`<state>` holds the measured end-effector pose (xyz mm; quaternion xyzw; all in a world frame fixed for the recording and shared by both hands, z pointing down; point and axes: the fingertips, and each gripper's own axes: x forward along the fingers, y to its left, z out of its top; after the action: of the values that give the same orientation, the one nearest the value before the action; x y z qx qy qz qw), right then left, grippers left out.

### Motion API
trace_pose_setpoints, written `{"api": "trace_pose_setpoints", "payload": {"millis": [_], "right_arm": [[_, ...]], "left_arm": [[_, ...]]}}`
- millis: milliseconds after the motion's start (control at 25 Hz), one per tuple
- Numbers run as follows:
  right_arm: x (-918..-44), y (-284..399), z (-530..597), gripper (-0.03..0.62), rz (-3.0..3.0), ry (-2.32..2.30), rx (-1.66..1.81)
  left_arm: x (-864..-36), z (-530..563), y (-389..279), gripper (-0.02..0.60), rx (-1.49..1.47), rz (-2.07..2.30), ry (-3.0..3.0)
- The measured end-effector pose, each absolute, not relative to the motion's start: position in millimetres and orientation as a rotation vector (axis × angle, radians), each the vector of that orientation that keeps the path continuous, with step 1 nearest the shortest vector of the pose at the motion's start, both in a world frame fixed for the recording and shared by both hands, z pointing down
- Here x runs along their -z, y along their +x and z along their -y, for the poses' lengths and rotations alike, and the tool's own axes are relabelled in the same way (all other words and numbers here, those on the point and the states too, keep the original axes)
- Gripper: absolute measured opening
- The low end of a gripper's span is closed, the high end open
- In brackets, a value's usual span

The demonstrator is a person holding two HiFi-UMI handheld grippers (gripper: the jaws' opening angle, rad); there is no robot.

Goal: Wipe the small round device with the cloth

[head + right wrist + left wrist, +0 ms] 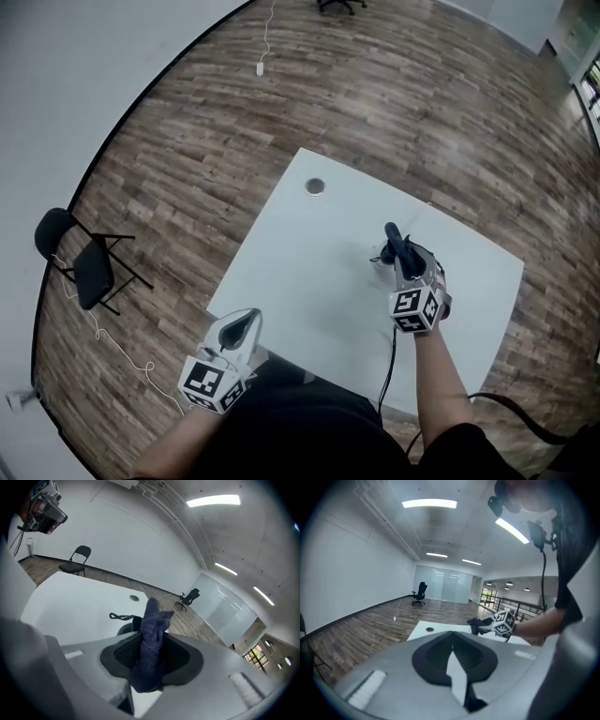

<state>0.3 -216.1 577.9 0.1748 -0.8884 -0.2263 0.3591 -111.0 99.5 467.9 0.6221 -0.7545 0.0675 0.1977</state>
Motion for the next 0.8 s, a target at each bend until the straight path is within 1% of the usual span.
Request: {"api": "trace_pose_setpoints", "payload": {"millis": [280,800], "right_arm": [[-601.2,12.6,235.4,0.124,2.234,0.451,0.507],[-661.0,18.3,219.8,0.124,2.115,0.206,0.414]], "left_arm": [[-469.9,-104.2,-109.0,0.006,-0.221,2.115,1.711],[-472.1,-106.6,-100.9,0.006,-0.275,2.083,1.707]]}}
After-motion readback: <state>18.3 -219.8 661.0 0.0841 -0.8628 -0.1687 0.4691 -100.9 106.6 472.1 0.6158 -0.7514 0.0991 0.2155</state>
